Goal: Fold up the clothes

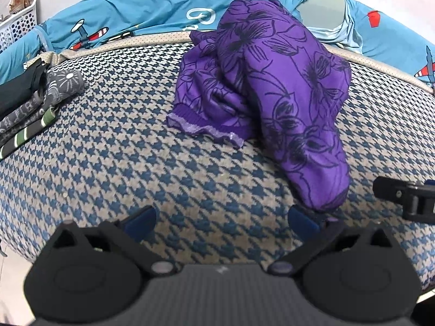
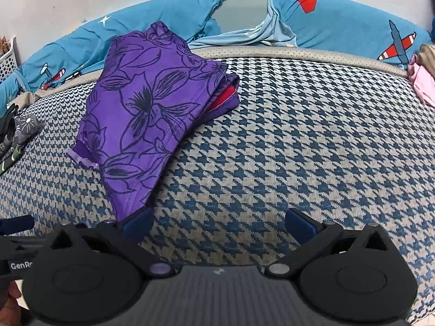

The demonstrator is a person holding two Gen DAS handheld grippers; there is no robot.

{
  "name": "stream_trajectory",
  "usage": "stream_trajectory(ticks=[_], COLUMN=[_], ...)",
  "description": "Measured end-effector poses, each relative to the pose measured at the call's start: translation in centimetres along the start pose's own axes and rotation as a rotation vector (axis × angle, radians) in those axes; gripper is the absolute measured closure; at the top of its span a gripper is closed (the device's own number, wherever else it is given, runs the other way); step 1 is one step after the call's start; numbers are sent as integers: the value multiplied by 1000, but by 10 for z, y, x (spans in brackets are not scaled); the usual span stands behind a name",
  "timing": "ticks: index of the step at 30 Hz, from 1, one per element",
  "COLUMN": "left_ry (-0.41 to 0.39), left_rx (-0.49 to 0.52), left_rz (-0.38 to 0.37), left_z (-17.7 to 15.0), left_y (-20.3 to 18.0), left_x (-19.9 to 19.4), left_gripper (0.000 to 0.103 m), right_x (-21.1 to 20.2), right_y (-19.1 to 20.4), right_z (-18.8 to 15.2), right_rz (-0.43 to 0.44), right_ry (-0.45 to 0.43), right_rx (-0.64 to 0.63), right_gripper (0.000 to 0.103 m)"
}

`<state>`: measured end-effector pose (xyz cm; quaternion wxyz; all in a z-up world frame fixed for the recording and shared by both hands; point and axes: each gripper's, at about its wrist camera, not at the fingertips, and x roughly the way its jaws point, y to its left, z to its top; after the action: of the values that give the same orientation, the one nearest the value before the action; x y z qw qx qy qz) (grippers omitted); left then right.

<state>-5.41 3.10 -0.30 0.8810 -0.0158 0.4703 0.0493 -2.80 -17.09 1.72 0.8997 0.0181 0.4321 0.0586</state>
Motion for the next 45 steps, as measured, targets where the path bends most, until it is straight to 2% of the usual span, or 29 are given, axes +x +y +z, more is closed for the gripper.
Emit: stream_trajectory(ticks=[6, 11, 24, 35, 45], left_ry=[15, -9, 5, -47, -2], left_rx=[-1, 28, 64, 136, 102], left_rz=[-29, 6, 26, 73, 25], left_z=[6, 16, 43, 51, 49], left_y=[1, -1, 0, -12, -7], left_x=[4, 4, 17, 20, 30], left_gripper=[0, 0, 0, 0, 0], right_x=[0, 2, 14, 29, 40], right_y=[0, 2, 11, 3, -4], right_z=[7, 15, 36, 44, 43], right_rz=[13, 21, 43, 12, 1], right_ry=[0, 2, -10, -13, 4], right_rx=[-9, -36, -120, -50, -38], right_gripper=[0, 0, 0, 0, 0])
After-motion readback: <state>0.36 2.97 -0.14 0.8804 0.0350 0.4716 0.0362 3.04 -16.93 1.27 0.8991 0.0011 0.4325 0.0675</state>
